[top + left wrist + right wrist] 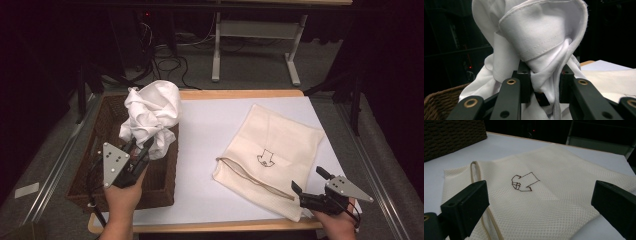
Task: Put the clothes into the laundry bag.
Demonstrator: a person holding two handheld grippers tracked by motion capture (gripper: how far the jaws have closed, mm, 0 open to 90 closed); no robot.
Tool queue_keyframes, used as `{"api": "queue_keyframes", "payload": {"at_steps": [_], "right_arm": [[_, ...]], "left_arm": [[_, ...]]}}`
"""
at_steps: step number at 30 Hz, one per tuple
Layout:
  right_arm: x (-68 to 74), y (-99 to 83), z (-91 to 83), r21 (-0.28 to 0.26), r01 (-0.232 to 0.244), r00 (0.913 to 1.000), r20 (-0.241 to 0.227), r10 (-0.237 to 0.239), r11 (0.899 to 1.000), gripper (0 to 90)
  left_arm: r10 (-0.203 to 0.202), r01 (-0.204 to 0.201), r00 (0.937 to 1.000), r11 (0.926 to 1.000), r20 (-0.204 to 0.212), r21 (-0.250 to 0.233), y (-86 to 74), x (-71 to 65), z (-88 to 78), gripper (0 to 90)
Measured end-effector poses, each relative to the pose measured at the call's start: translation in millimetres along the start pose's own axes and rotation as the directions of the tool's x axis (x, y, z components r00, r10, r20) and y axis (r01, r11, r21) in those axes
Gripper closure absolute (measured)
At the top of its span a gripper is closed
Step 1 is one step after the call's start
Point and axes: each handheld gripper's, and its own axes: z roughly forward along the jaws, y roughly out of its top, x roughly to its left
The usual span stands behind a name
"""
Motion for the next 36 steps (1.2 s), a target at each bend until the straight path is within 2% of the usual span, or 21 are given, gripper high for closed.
{"api": "queue_keyframes", "payload": {"at_steps": [7, 10, 13, 21, 25, 26, 27, 31, 32, 35, 36], "right_arm": [[0.5, 0.2, 0.1, 0.0, 0.003, 1.0, 0.0, -0.003, 1.0, 2.1], [0.4, 0.4, 0.0, -0.002, 0.002, 1.0, -0.002, -0.002, 1.0, 2.1], [0.4, 0.5, -0.2, -0.004, 0.001, 1.0, -0.005, -0.001, 1.0, 2.1], [1.6, 0.7, 0.2, -0.006, 0.008, 0.9998, -0.018, -0.008, 1.0, 2.2], [2.2, 0.9, -0.1, -0.005, 0.002, 0.9998, -0.019, -0.002, 1.0, 2.2], [2.4, 0.9, -0.1, -0.005, 0.002, 0.9998, -0.019, -0.002, 1.0, 2.2], [2.4, 0.9, -0.1, -0.005, 0.002, 0.9998, -0.019, -0.002, 1.0, 2.2], [2.0, 1.3, 0.1, -0.01, 0.013, 0.9997, -0.022, -0.013, 1.0, 2.2], [2.4, 1.3, 0.1, -0.009, 0.011, 0.9996, -0.025, -0.011, 1.0, 2.2], [2.8, 1.6, 0.4, -0.01, 0.017, 0.9995, -0.028, -0.017, 1.0, 2.2], [2.8, 1.6, 0.5, -0.01, 0.023, 0.9993, -0.03, -0.023, 1.0, 2.2]], "left_arm": [[0.014, -0.013, 0.9982, 0.9999, 0.059, -0.007, 5.1, -19.6, 3.2, 71.1], [-0.001, 0.003, 0.9952, 0.9999, 0.098, -0.013, 7.2, -29.6, 4.2, 71.0], [0.002, 0.0, 0.992, 0.9999, 0.126, -0.014, 9.1, -39.8, 5.5, 70.8], [0.002, 0.001, 0.9754, 0.9999, 0.22, -0.014, 7.7, -68.2, 10.4, 70.6], [0.002, -0.001, 0.9656, 1.0, 0.26, -0.003, 3.0, -80.0, 13.8, 70.6], [0.003, -0.003, 0.961, 1.0, 0.277, 0.0, 0.8, -84.7, 15.1, 70.6], [0.003, -0.003, 0.961, 1.0, 0.277, 0.0, 0.8, -84.7, 15.1, 70.6], [0.017, -0.018, 0.954, 0.9998, 0.299, 0.0, -3.3, -94.0, 18.6, 70.5], [0.011, -0.013, 0.9506, 0.9999, 0.31, 0.004, -5.0, -97.0, 19.6, 70.5], [0.005, -0.009, 0.9468, 0.9999, 0.322, 0.01, -8.3, -102.4, 20.8, 70.5], [-0.009, 0.002, 0.942, 0.9998, 0.335, 0.022, -10.5, -106.0, 21.0, 70.5]]}}
